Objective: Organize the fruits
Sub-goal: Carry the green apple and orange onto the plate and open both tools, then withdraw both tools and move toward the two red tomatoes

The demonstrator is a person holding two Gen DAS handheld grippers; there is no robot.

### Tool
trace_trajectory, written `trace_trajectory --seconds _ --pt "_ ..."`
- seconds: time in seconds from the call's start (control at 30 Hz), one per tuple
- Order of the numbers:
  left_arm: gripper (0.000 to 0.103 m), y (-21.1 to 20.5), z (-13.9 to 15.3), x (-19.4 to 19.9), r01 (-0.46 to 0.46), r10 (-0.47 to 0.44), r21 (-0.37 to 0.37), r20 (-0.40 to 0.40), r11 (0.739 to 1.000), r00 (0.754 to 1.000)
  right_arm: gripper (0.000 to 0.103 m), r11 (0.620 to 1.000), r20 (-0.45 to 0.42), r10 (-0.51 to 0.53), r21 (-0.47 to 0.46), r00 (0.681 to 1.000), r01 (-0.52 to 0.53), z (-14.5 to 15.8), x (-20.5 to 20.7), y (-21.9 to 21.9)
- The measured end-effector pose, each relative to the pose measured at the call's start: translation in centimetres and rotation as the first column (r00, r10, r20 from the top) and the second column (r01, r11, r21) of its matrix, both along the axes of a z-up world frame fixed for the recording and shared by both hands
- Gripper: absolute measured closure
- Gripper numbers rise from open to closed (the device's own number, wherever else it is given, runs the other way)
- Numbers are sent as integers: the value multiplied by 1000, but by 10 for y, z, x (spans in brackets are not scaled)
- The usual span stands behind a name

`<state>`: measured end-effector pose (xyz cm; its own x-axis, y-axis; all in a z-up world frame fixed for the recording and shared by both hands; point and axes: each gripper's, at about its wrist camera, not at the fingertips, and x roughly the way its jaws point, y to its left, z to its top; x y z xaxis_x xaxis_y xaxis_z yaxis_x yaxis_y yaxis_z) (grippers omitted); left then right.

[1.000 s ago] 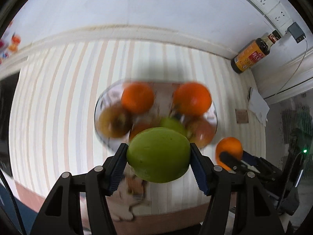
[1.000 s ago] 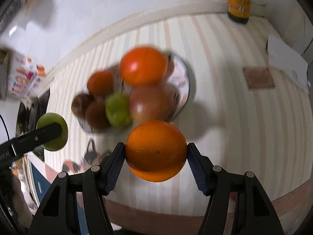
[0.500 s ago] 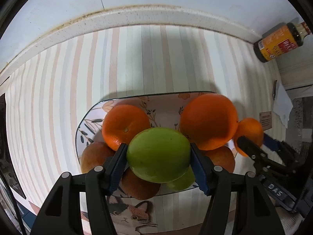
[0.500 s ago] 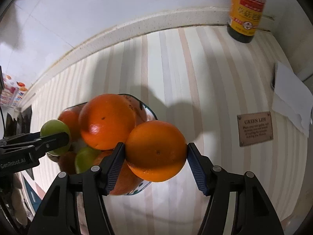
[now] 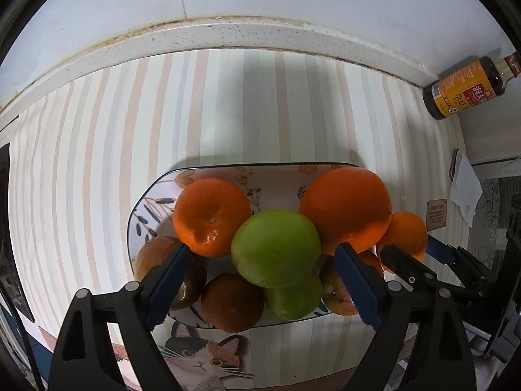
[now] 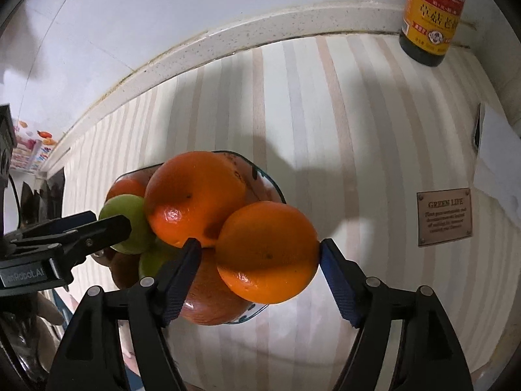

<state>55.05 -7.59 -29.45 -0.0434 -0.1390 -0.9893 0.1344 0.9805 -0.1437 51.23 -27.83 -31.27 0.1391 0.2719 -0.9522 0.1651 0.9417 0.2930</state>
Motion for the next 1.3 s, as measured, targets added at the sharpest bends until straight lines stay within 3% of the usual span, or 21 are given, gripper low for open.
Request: trace_trajectory --seconds 0.07,0.17,0.6,0.9,1.3 --pt "13 4 2 -1 -9 9 4 8 1000 1000 22 1000 -4 -9 16 1000 9 -1 0 -1" --pt "13 10 7 -4 -23 23 12 29 1000 999 8 1000 -4 -15 18 1000 15 1 -5 -4" --pt "13 40 55 -57 -106 88 80 204 991 975 7 972 103 49 -236 994 -23 65 -39 20" --pt "13 48 95 -119 -101 75 76 287 992 955 7 962 166 84 -272 982 -37 121 -94 46" --pt "13 60 188 -195 -101 74 36 454 994 888 7 957 309 112 -290 944 -19 216 -184 71"
